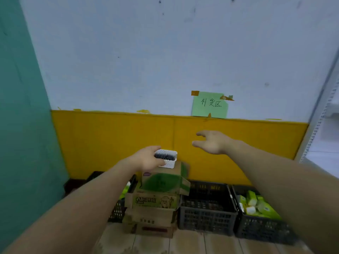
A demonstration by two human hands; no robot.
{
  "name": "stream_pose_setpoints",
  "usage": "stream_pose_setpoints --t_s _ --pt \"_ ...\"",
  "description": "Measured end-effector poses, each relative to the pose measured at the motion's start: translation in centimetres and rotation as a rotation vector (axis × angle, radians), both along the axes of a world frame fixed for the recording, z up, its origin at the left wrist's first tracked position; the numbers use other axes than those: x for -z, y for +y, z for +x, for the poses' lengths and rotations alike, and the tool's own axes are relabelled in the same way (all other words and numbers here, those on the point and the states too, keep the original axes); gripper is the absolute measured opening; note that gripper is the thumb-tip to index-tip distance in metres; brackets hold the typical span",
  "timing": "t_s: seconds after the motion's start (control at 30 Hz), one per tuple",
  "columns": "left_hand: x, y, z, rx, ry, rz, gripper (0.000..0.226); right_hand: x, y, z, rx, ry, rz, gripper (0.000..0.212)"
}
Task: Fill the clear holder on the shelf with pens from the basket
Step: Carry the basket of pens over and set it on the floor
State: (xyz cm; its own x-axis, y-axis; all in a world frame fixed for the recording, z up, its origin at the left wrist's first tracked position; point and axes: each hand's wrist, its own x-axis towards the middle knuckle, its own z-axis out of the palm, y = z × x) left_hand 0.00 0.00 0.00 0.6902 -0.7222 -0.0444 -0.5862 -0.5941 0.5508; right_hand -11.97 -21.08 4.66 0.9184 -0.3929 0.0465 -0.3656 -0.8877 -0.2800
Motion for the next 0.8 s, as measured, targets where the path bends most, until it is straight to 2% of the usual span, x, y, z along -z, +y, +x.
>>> stream_pose_setpoints --t_s 0.37,0.67,0.8 --pt "3.1 -4.2 10.8 -0.023 0.068 0.006 0.071 3.9 -3.5 13.0 0.024 0.027 0.059 0.067" --pt "5.1 -13.5 18.0 -0.052 0.074 0.056 0.063 6.8 -13.5 22.2 -0.017 0.058 0.075 0.069" --pt "6.6 -17.3 21.9 -0.101 0.101 0.094 0.074 7.6 -18.0 26.0 -0.043 0.106 0.067 0.070"
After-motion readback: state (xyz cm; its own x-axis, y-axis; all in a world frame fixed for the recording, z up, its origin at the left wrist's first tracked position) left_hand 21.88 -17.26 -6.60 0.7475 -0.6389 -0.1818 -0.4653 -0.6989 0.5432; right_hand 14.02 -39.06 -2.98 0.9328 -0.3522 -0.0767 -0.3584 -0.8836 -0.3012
